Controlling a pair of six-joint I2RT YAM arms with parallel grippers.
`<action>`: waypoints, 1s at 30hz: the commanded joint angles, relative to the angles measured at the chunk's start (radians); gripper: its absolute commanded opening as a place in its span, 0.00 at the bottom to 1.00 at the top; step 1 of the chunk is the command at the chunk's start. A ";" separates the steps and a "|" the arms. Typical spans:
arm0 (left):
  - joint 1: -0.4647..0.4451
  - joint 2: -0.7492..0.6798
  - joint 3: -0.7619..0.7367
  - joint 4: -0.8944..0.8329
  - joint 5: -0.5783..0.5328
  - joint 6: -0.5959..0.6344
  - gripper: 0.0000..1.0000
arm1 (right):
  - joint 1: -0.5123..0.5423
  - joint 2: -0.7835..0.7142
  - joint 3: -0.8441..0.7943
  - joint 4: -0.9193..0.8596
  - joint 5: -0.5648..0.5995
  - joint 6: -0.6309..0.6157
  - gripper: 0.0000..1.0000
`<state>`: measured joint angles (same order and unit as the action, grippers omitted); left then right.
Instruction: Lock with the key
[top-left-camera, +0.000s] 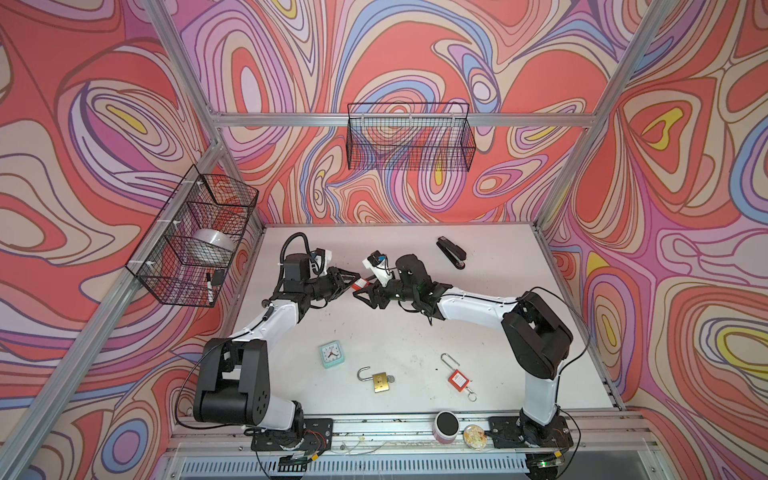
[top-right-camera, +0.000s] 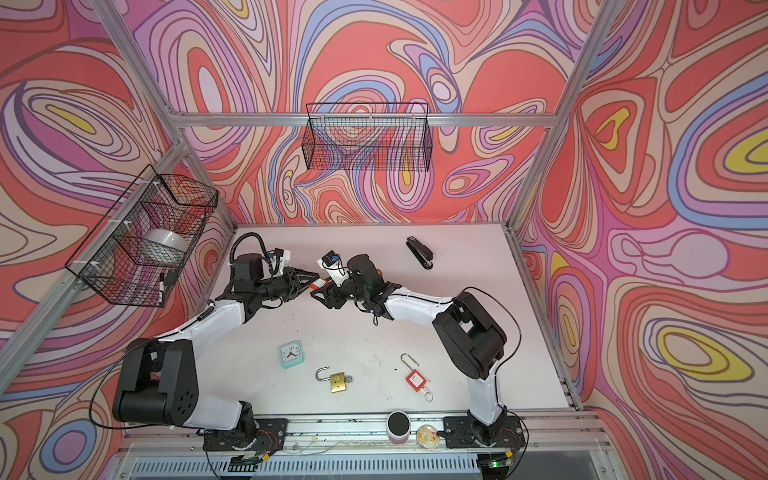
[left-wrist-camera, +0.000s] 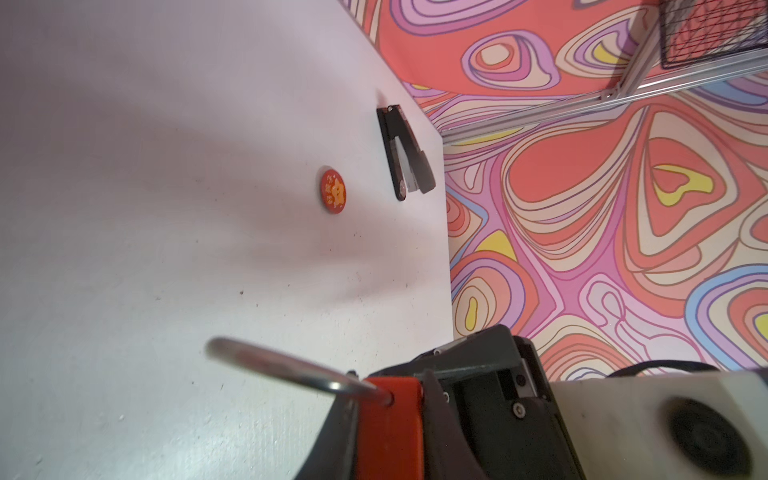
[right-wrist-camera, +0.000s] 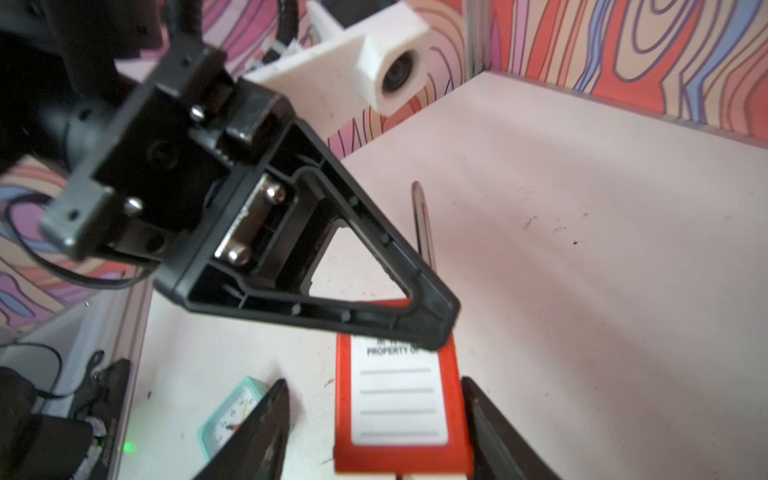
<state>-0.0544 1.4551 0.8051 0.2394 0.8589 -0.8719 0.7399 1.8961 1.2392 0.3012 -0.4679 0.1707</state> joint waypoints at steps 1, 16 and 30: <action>0.001 -0.050 -0.017 0.291 -0.055 -0.125 0.00 | -0.079 -0.078 -0.066 0.222 -0.080 0.248 0.71; -0.005 -0.074 -0.010 0.932 -0.167 -0.306 0.00 | -0.156 -0.028 -0.036 0.732 -0.203 0.938 0.71; -0.045 -0.074 0.039 0.920 -0.133 -0.324 0.00 | -0.126 0.067 0.140 0.665 -0.257 0.945 0.78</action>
<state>-0.0929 1.3975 0.8211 1.0828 0.7139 -1.1839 0.6056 1.9297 1.3441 0.9565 -0.7010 1.0954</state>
